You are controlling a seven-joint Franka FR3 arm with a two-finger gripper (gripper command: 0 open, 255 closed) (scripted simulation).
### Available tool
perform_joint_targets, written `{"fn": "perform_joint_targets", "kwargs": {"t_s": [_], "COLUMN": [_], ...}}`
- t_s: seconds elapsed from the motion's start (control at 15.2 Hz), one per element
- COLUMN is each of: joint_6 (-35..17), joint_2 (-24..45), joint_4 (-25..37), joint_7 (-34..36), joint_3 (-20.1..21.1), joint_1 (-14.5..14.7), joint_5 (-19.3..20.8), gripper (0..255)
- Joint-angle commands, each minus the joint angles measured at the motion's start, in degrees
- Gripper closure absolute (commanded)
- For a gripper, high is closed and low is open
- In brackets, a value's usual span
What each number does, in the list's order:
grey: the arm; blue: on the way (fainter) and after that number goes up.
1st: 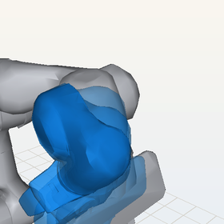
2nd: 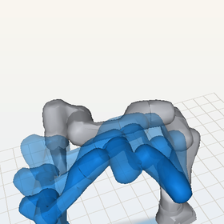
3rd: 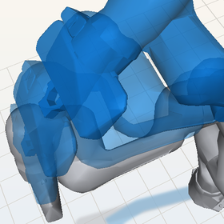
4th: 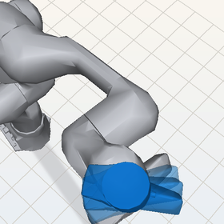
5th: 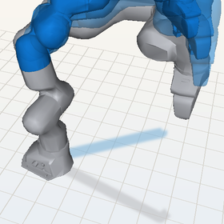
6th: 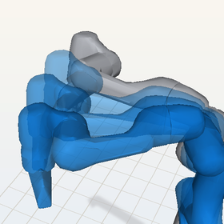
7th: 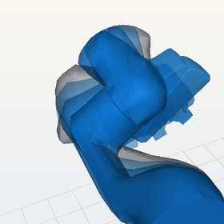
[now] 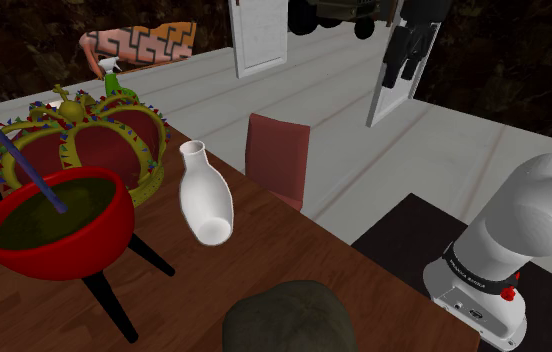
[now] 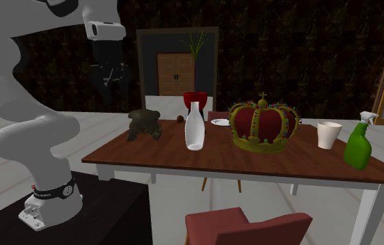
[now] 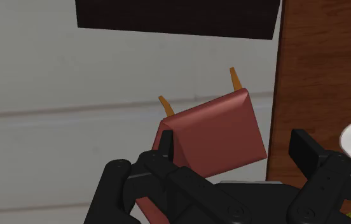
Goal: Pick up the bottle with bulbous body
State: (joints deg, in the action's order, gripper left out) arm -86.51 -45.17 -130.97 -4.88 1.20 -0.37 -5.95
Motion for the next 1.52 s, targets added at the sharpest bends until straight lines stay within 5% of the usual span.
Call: {"fn": "perform_joint_targets", "kwargs": {"t_s": [0.0,0.79,1.45], "joint_6": [0.00,-6.65,-10.54], "joint_2": [0.00,12.75,30.48], "joint_4": [0.00,7.90,22.04], "joint_7": [0.00,16.51,32.08], "joint_3": [0.00,15.99,29.34], "joint_1": [0.00,2.92,3.39], "joint_5": [0.00,-5.71,-2.03], "gripper": [0,0,0]}}
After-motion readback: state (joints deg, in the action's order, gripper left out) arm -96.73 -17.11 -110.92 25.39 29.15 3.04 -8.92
